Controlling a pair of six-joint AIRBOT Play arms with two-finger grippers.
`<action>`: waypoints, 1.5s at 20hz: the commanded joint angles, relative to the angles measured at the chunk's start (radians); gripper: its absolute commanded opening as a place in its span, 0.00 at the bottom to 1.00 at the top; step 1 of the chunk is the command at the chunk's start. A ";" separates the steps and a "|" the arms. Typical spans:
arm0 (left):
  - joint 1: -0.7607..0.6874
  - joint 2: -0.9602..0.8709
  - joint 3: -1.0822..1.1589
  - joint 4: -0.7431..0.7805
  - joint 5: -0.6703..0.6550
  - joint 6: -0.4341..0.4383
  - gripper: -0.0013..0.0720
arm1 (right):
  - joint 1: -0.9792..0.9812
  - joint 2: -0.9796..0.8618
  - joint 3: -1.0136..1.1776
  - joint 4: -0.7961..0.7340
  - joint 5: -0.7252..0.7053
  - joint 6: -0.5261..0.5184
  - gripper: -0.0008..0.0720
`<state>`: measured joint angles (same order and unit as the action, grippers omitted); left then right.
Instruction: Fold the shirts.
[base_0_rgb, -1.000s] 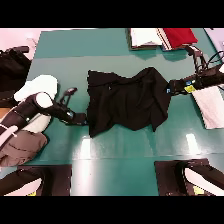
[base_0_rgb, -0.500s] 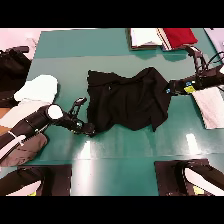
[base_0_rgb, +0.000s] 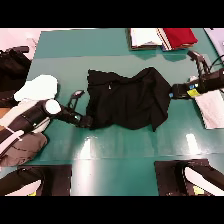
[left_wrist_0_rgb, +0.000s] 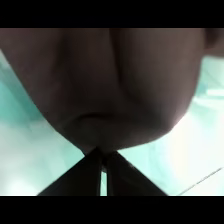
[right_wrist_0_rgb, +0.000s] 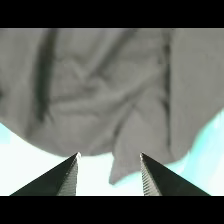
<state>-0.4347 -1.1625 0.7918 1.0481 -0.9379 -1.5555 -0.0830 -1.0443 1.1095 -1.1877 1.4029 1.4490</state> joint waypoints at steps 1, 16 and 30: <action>0.080 0.064 0.068 0.060 -0.023 0.001 0.05 | -0.086 0.047 -0.150 -0.016 0.058 -0.003 0.63; 0.095 0.093 0.081 0.090 -0.035 0.004 0.05 | 0.218 -0.095 -0.476 0.159 -0.356 0.021 0.39; 0.095 0.366 0.705 0.662 -0.195 -0.069 0.05 | 0.008 0.299 0.190 0.034 -0.225 0.007 0.03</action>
<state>-0.3408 -0.8768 1.2720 1.5089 -1.0836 -1.6096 0.0071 -0.8383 1.0851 -1.1492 1.1572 1.4635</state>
